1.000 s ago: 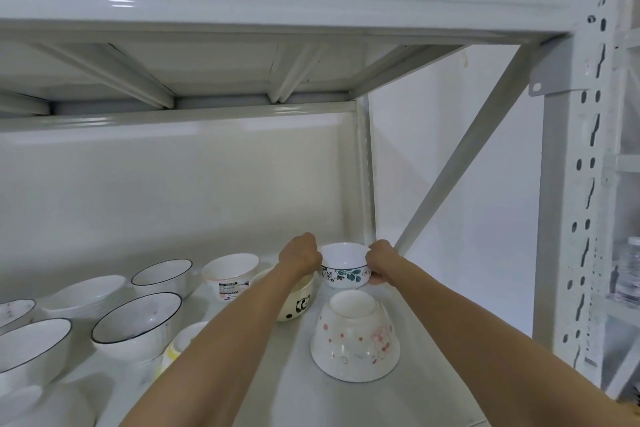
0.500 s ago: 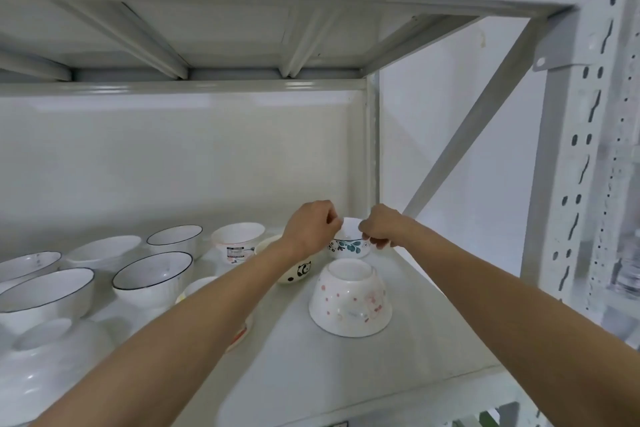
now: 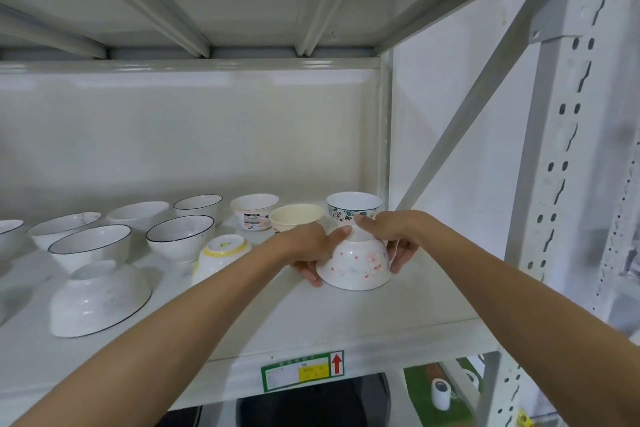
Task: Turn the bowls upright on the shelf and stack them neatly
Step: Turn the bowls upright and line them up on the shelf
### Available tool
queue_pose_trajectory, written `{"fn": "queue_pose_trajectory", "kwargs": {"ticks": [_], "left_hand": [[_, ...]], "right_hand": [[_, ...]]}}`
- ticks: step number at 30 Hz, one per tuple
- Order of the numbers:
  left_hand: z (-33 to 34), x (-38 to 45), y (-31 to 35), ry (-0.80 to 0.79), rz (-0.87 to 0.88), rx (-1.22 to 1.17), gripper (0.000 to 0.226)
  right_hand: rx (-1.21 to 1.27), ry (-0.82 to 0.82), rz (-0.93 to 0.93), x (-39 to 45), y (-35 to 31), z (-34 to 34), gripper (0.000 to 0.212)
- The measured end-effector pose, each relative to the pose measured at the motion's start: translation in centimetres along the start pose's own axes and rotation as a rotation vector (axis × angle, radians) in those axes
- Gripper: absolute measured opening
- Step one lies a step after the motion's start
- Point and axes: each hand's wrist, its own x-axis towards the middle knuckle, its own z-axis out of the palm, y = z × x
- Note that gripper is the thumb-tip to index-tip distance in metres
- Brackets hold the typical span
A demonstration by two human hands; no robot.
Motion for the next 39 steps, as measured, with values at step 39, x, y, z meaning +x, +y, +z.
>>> {"fn": "queue_pose_trajectory", "kwargs": {"ticks": [39], "left_hand": [[2.1, -4.0, -3.3, 0.587, 0.730, -0.246, 0.089]], "right_hand": [[0.640, -0.012, -0.253, -3.6, 2.1, -1.9, 0.031]]}}
